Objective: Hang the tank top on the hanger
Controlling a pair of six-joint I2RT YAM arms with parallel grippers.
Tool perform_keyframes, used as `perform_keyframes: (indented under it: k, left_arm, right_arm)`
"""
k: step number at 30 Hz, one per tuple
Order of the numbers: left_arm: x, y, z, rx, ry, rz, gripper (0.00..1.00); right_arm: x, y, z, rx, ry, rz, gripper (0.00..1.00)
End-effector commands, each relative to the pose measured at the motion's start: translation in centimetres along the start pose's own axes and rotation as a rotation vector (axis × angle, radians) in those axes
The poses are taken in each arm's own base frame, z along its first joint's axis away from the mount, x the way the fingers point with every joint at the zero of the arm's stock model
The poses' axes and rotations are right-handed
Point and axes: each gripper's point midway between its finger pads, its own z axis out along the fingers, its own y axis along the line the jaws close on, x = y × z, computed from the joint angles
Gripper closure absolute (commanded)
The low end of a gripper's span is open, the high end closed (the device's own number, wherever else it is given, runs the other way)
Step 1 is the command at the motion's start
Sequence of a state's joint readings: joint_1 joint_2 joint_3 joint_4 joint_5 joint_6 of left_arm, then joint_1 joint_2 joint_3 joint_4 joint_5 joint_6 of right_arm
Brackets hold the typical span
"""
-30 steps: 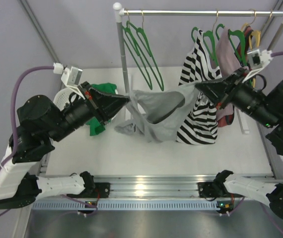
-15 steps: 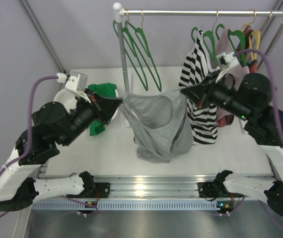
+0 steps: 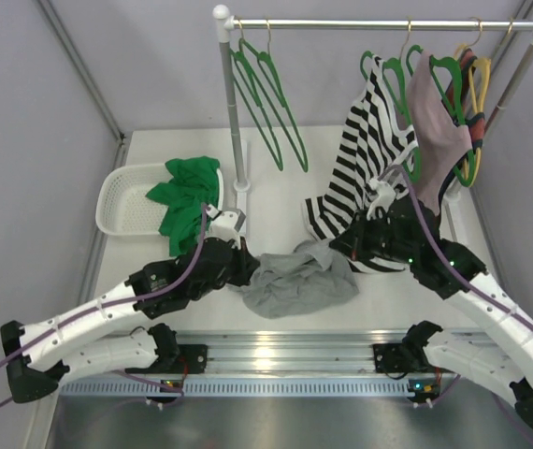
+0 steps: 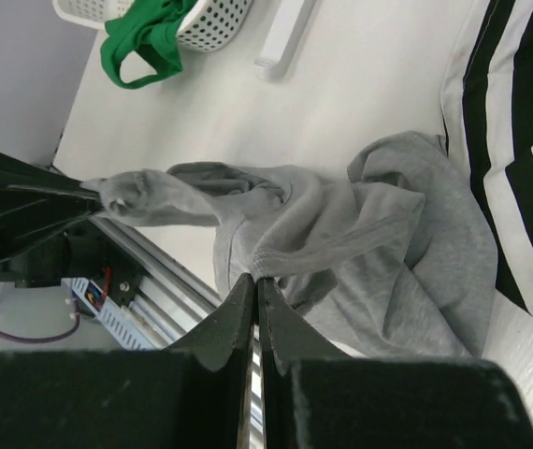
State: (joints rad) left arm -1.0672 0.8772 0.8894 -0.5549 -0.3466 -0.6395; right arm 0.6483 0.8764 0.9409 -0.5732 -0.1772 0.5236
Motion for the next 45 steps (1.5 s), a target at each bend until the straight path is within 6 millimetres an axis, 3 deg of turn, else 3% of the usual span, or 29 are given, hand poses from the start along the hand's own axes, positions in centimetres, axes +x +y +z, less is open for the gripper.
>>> perform_keyframes:
  k: [1,5,10,11,12,15,19,24,26,30,34,39,42,45]
  left_arm:
    - [-1.7,-2.1,-0.2,0.111,-0.09,-0.129,1.0]
    - [0.1,-0.5,1.4,0.062,-0.07,-0.127,1.0]
    - [1.7,3.7,3.8,-0.053,-0.051,-0.175,1.0]
    - [1.7,3.9,4.2,-0.041,-0.047,-0.187,1.0]
    - [2.0,5.6,4.7,-0.079,-0.043,-0.213,1.0]
    - [2.8,7.9,5.8,-0.106,-0.021,-0.264,1.0]
    - [4.6,8.9,6.9,-0.112,0.019,-0.283,1.0]
    - [7.4,9.0,7.9,-0.095,0.097,-0.287,1.0]
    - [8.0,8.9,8.0,-0.081,0.118,-0.287,0.97]
    - [7.7,8.8,7.7,-0.075,0.11,-0.282,0.76]
    - [6.6,8.7,7.0,-0.083,0.082,-0.264,0.65]
    - [4.5,8.1,6.0,-0.081,0.047,-0.249,0.62]
    - [2.3,7.3,4.9,-0.062,0.001,-0.239,0.59]
    - [1.4,7.3,4.0,-0.068,-0.018,-0.235,0.59]
  right_arm:
    - [-2.3,1.0,-2.2,-0.046,-0.138,0.023,1.0]
    - [-0.2,-0.8,-0.2,0.0,-0.081,0.053,1.0]
    - [-0.1,-3.2,2.6,0.096,-0.079,0.05,1.0]
    - [0.0,-3.4,3.1,0.104,-0.072,0.047,1.0]
    - [-0.4,-3.3,3.6,0.097,-0.084,0.045,1.0]
    - [-0.3,-3.9,5.3,0.116,-0.067,0.053,1.0]
    - [-0.4,-4.8,8.0,0.144,-0.063,0.071,1.0]
    - [-0.3,-5.5,9.9,0.159,-0.062,0.095,1.0]
    - [-0.3,-5.6,10.4,0.162,-0.067,0.102,0.94]
    - [-0.4,-5.8,10.5,0.171,-0.069,0.097,0.87]
    - [-0.6,-5.9,10.0,0.177,-0.079,0.088,0.73]
    - [-0.7,-5.6,9.2,0.175,-0.082,0.079,0.64]
    - [-1.0,-5.2,8.0,0.165,-0.096,0.073,0.59]
    - [-1.9,-4.3,6.5,0.147,-0.124,0.06,0.59]
